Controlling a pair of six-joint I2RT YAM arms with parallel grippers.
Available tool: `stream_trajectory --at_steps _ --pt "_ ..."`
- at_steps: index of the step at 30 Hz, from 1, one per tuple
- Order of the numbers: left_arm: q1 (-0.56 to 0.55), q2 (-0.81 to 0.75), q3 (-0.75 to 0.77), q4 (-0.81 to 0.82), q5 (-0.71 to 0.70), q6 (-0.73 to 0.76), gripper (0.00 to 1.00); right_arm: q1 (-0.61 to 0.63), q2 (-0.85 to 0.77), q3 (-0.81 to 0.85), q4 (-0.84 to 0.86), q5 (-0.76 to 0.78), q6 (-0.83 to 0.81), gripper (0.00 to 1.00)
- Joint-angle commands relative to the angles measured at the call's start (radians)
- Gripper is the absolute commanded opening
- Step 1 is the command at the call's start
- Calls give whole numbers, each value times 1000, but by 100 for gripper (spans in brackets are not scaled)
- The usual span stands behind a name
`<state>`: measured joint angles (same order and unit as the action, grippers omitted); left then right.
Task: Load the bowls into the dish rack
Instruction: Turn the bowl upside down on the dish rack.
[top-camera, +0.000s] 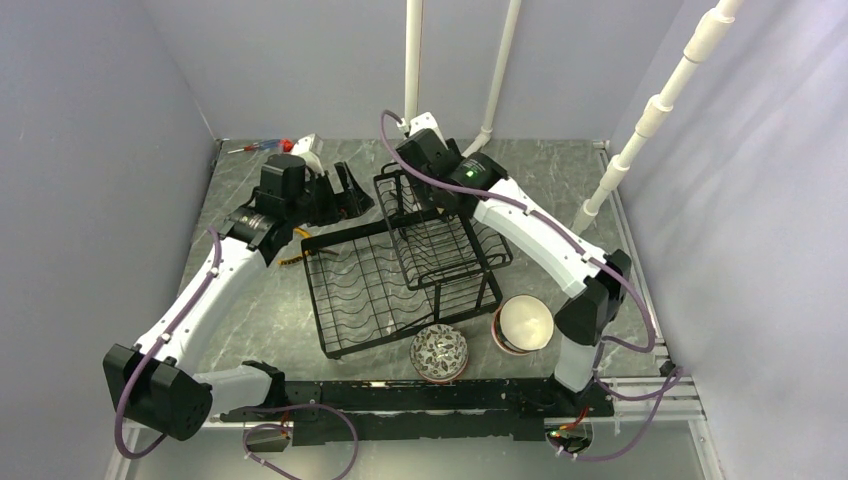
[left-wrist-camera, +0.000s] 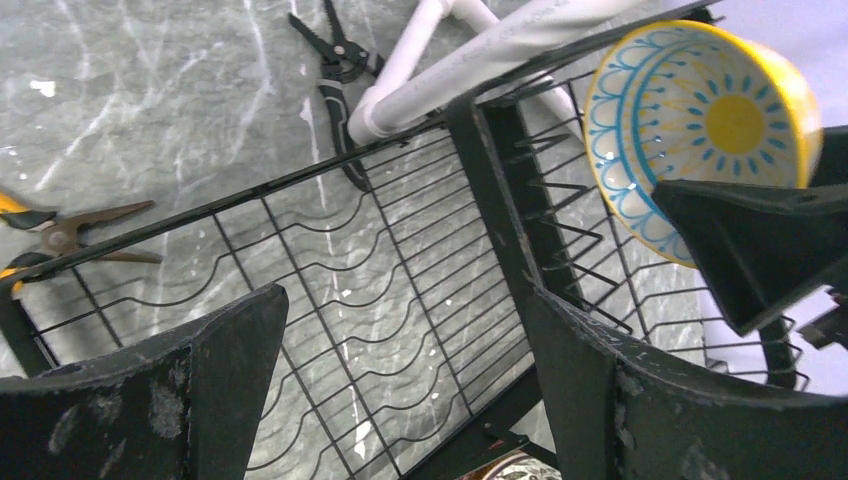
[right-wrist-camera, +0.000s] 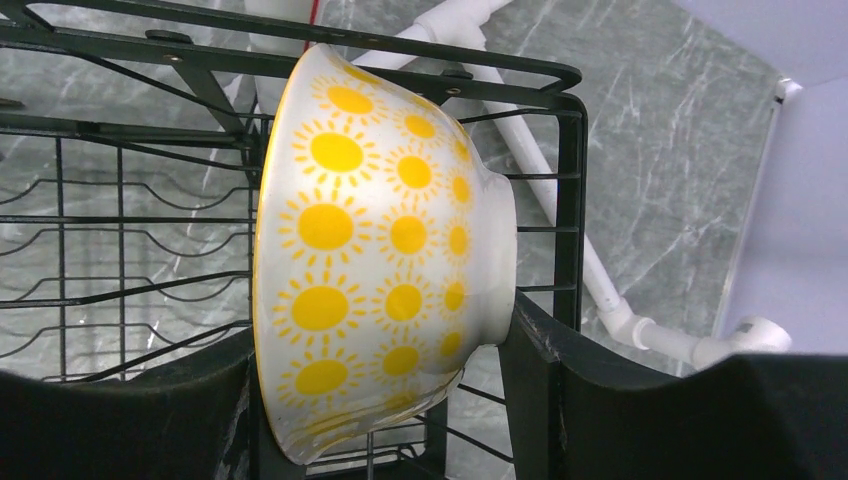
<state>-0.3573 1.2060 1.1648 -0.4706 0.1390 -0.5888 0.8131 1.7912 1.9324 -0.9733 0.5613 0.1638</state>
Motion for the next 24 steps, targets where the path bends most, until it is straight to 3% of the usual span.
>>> stream_trajectory --at_steps 1,12,19,24 --pt "2 -3 -12 78 90 -13 95 20 42 63 -28 76 -23 8" --pt "2 -16 -22 79 116 -22 95 34 61 100 -34 -69 -17 47" --pt "3 -13 -27 90 139 -34 95 34 35 78 -8 -129 -6 67" --pt "3 -14 -18 83 142 -32 95 33 15 64 10 -183 -3 76"
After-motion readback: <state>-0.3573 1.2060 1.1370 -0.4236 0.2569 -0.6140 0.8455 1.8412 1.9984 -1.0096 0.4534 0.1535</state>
